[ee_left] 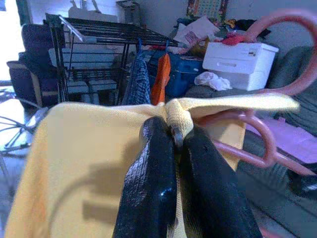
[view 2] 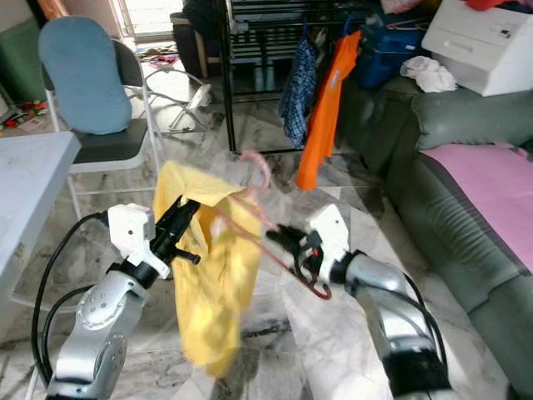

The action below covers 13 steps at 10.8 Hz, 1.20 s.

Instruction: Hang hanger

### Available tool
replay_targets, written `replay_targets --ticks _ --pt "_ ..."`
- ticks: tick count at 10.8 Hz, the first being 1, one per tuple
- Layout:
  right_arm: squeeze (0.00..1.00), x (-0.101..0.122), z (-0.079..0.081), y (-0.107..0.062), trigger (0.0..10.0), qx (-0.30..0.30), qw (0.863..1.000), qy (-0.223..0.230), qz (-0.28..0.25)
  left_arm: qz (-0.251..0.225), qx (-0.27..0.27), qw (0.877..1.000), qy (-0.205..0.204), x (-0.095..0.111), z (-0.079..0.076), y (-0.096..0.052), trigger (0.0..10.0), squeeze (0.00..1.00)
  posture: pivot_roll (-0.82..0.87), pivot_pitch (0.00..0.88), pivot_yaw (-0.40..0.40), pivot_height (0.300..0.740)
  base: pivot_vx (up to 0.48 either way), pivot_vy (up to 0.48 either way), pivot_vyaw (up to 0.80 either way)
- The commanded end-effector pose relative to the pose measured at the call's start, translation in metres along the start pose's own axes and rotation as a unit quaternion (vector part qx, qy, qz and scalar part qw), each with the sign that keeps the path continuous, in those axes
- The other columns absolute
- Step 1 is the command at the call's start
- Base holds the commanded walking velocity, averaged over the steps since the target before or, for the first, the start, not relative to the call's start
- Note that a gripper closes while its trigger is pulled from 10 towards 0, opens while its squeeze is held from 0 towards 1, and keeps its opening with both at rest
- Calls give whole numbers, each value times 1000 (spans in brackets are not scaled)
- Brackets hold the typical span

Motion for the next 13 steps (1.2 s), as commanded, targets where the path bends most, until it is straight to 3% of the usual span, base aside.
replay_targets --ticks 1,2,3,4,6,7,8,9,10,11,13 --pt "0 9 -22 -3 10000 -62 998 3 -20 -12 0 1000 0 8 -1 -3 0 0 -78 53 -14 740 0 0 0" --pt "0 10 -28 -4 10000 -80 996 17 -26 -10 0 1000 -1 8 -1 -4 0 0 -78 53 -14 740 0 0 0" --pt "0 17 -35 -2 10000 -103 994 9 -41 14 -27 999 -13 0 -10 -6 0 0 -71 53 -13 740 0 0 0" --pt "0 28 -37 3 10000 -106 992 4 -63 30 -65 997 1 -6 -25 -4 0 0 -73 50 -12 740 0 0 0" --pt "0 34 -25 12 10000 -71 995 -14 -66 23 -100 994 34 -7 -46 14 0 0 -76 45 -14 740 0 0 0" --pt "0 30 -17 15 10000 -54 996 -23 -62 5 -107 992 66 -1 -54 28 2980 0 -79 42 -11 740 0 0 0" --pt "0 26 -14 15 10000 -49 997 -24 -57 -9 -103 991 87 6 -56 36 4863 0 -79 42 -11 740 0 0 0" --pt "0 21 -12 15 10000 -48 997 -24 -49 -31 -81 992 96 15 -53 42 3216 0 -79 42 -11 740 0 0 0" --pt "0 18 -12 16 10000 -51 997 -22 -45 -37 -88 992 84 18 -55 43 2314 0 -77 41 -6 740 0 0 0" --pt "0 17 -14 15 10000 -53 997 -25 -44 -38 -102 990 91 18 -56 39 0 0 -77 41 -6 740 0 0 0" --pt "0 24 -24 13 10000 -76 995 -27 -58 -17 -115 989 94 5 -53 24 0 0 -71 41 -6 740 0 0 0"
Point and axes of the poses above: a point about 5 cm out from each wrist's last joint towards the gripper, its own y axis pointing out of the wrist towards the gripper, its own x axis along the axis of the wrist's last joint, z = x × y, the point moved 4 cm from there along y, pointing out of the wrist towards the gripper
